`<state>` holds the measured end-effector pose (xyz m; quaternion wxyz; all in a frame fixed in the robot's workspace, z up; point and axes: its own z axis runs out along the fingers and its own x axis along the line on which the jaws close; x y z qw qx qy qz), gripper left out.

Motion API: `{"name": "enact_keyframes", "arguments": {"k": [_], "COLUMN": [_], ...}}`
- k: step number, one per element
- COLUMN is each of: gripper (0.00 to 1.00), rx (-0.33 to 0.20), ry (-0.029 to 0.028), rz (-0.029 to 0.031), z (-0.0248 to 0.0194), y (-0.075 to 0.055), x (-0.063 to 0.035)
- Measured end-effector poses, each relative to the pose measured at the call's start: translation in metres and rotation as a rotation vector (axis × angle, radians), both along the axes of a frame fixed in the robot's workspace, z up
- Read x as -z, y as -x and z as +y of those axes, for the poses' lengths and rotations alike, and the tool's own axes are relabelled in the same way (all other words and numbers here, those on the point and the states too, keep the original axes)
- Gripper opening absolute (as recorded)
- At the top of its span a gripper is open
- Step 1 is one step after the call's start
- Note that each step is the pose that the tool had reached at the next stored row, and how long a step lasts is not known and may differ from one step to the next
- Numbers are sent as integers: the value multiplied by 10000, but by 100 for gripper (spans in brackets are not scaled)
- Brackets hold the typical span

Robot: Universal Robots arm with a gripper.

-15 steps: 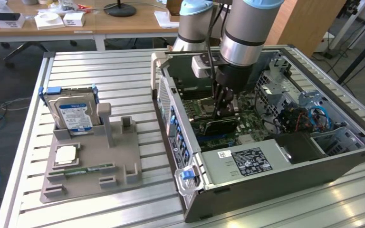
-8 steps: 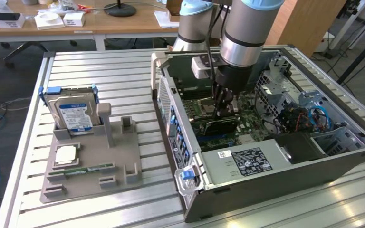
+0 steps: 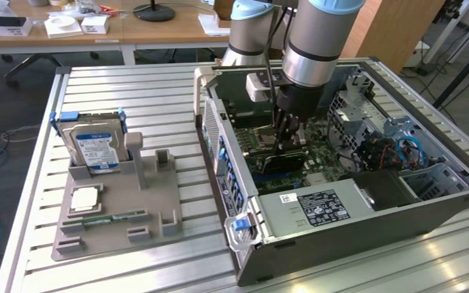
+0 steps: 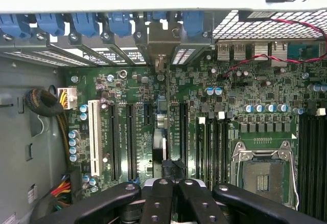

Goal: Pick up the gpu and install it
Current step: 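Press down on the gpu until it lock into place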

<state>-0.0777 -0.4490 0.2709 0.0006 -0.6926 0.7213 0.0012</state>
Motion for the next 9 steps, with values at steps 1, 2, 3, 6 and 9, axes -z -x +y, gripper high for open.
{"name": "enact_keyframes", "arguments": {"k": [1, 2, 3, 6, 9], "gripper": [10, 10, 10, 10, 10], "rx": [0, 0, 0, 0, 0], "ry": [0, 0, -1, -2, -1], "rz": [0, 0, -1, -1, -1], "z": [0, 0, 0, -1, -5], "y": [0, 0, 0, 1, 3], "x": [0, 1, 2, 3, 3]}}
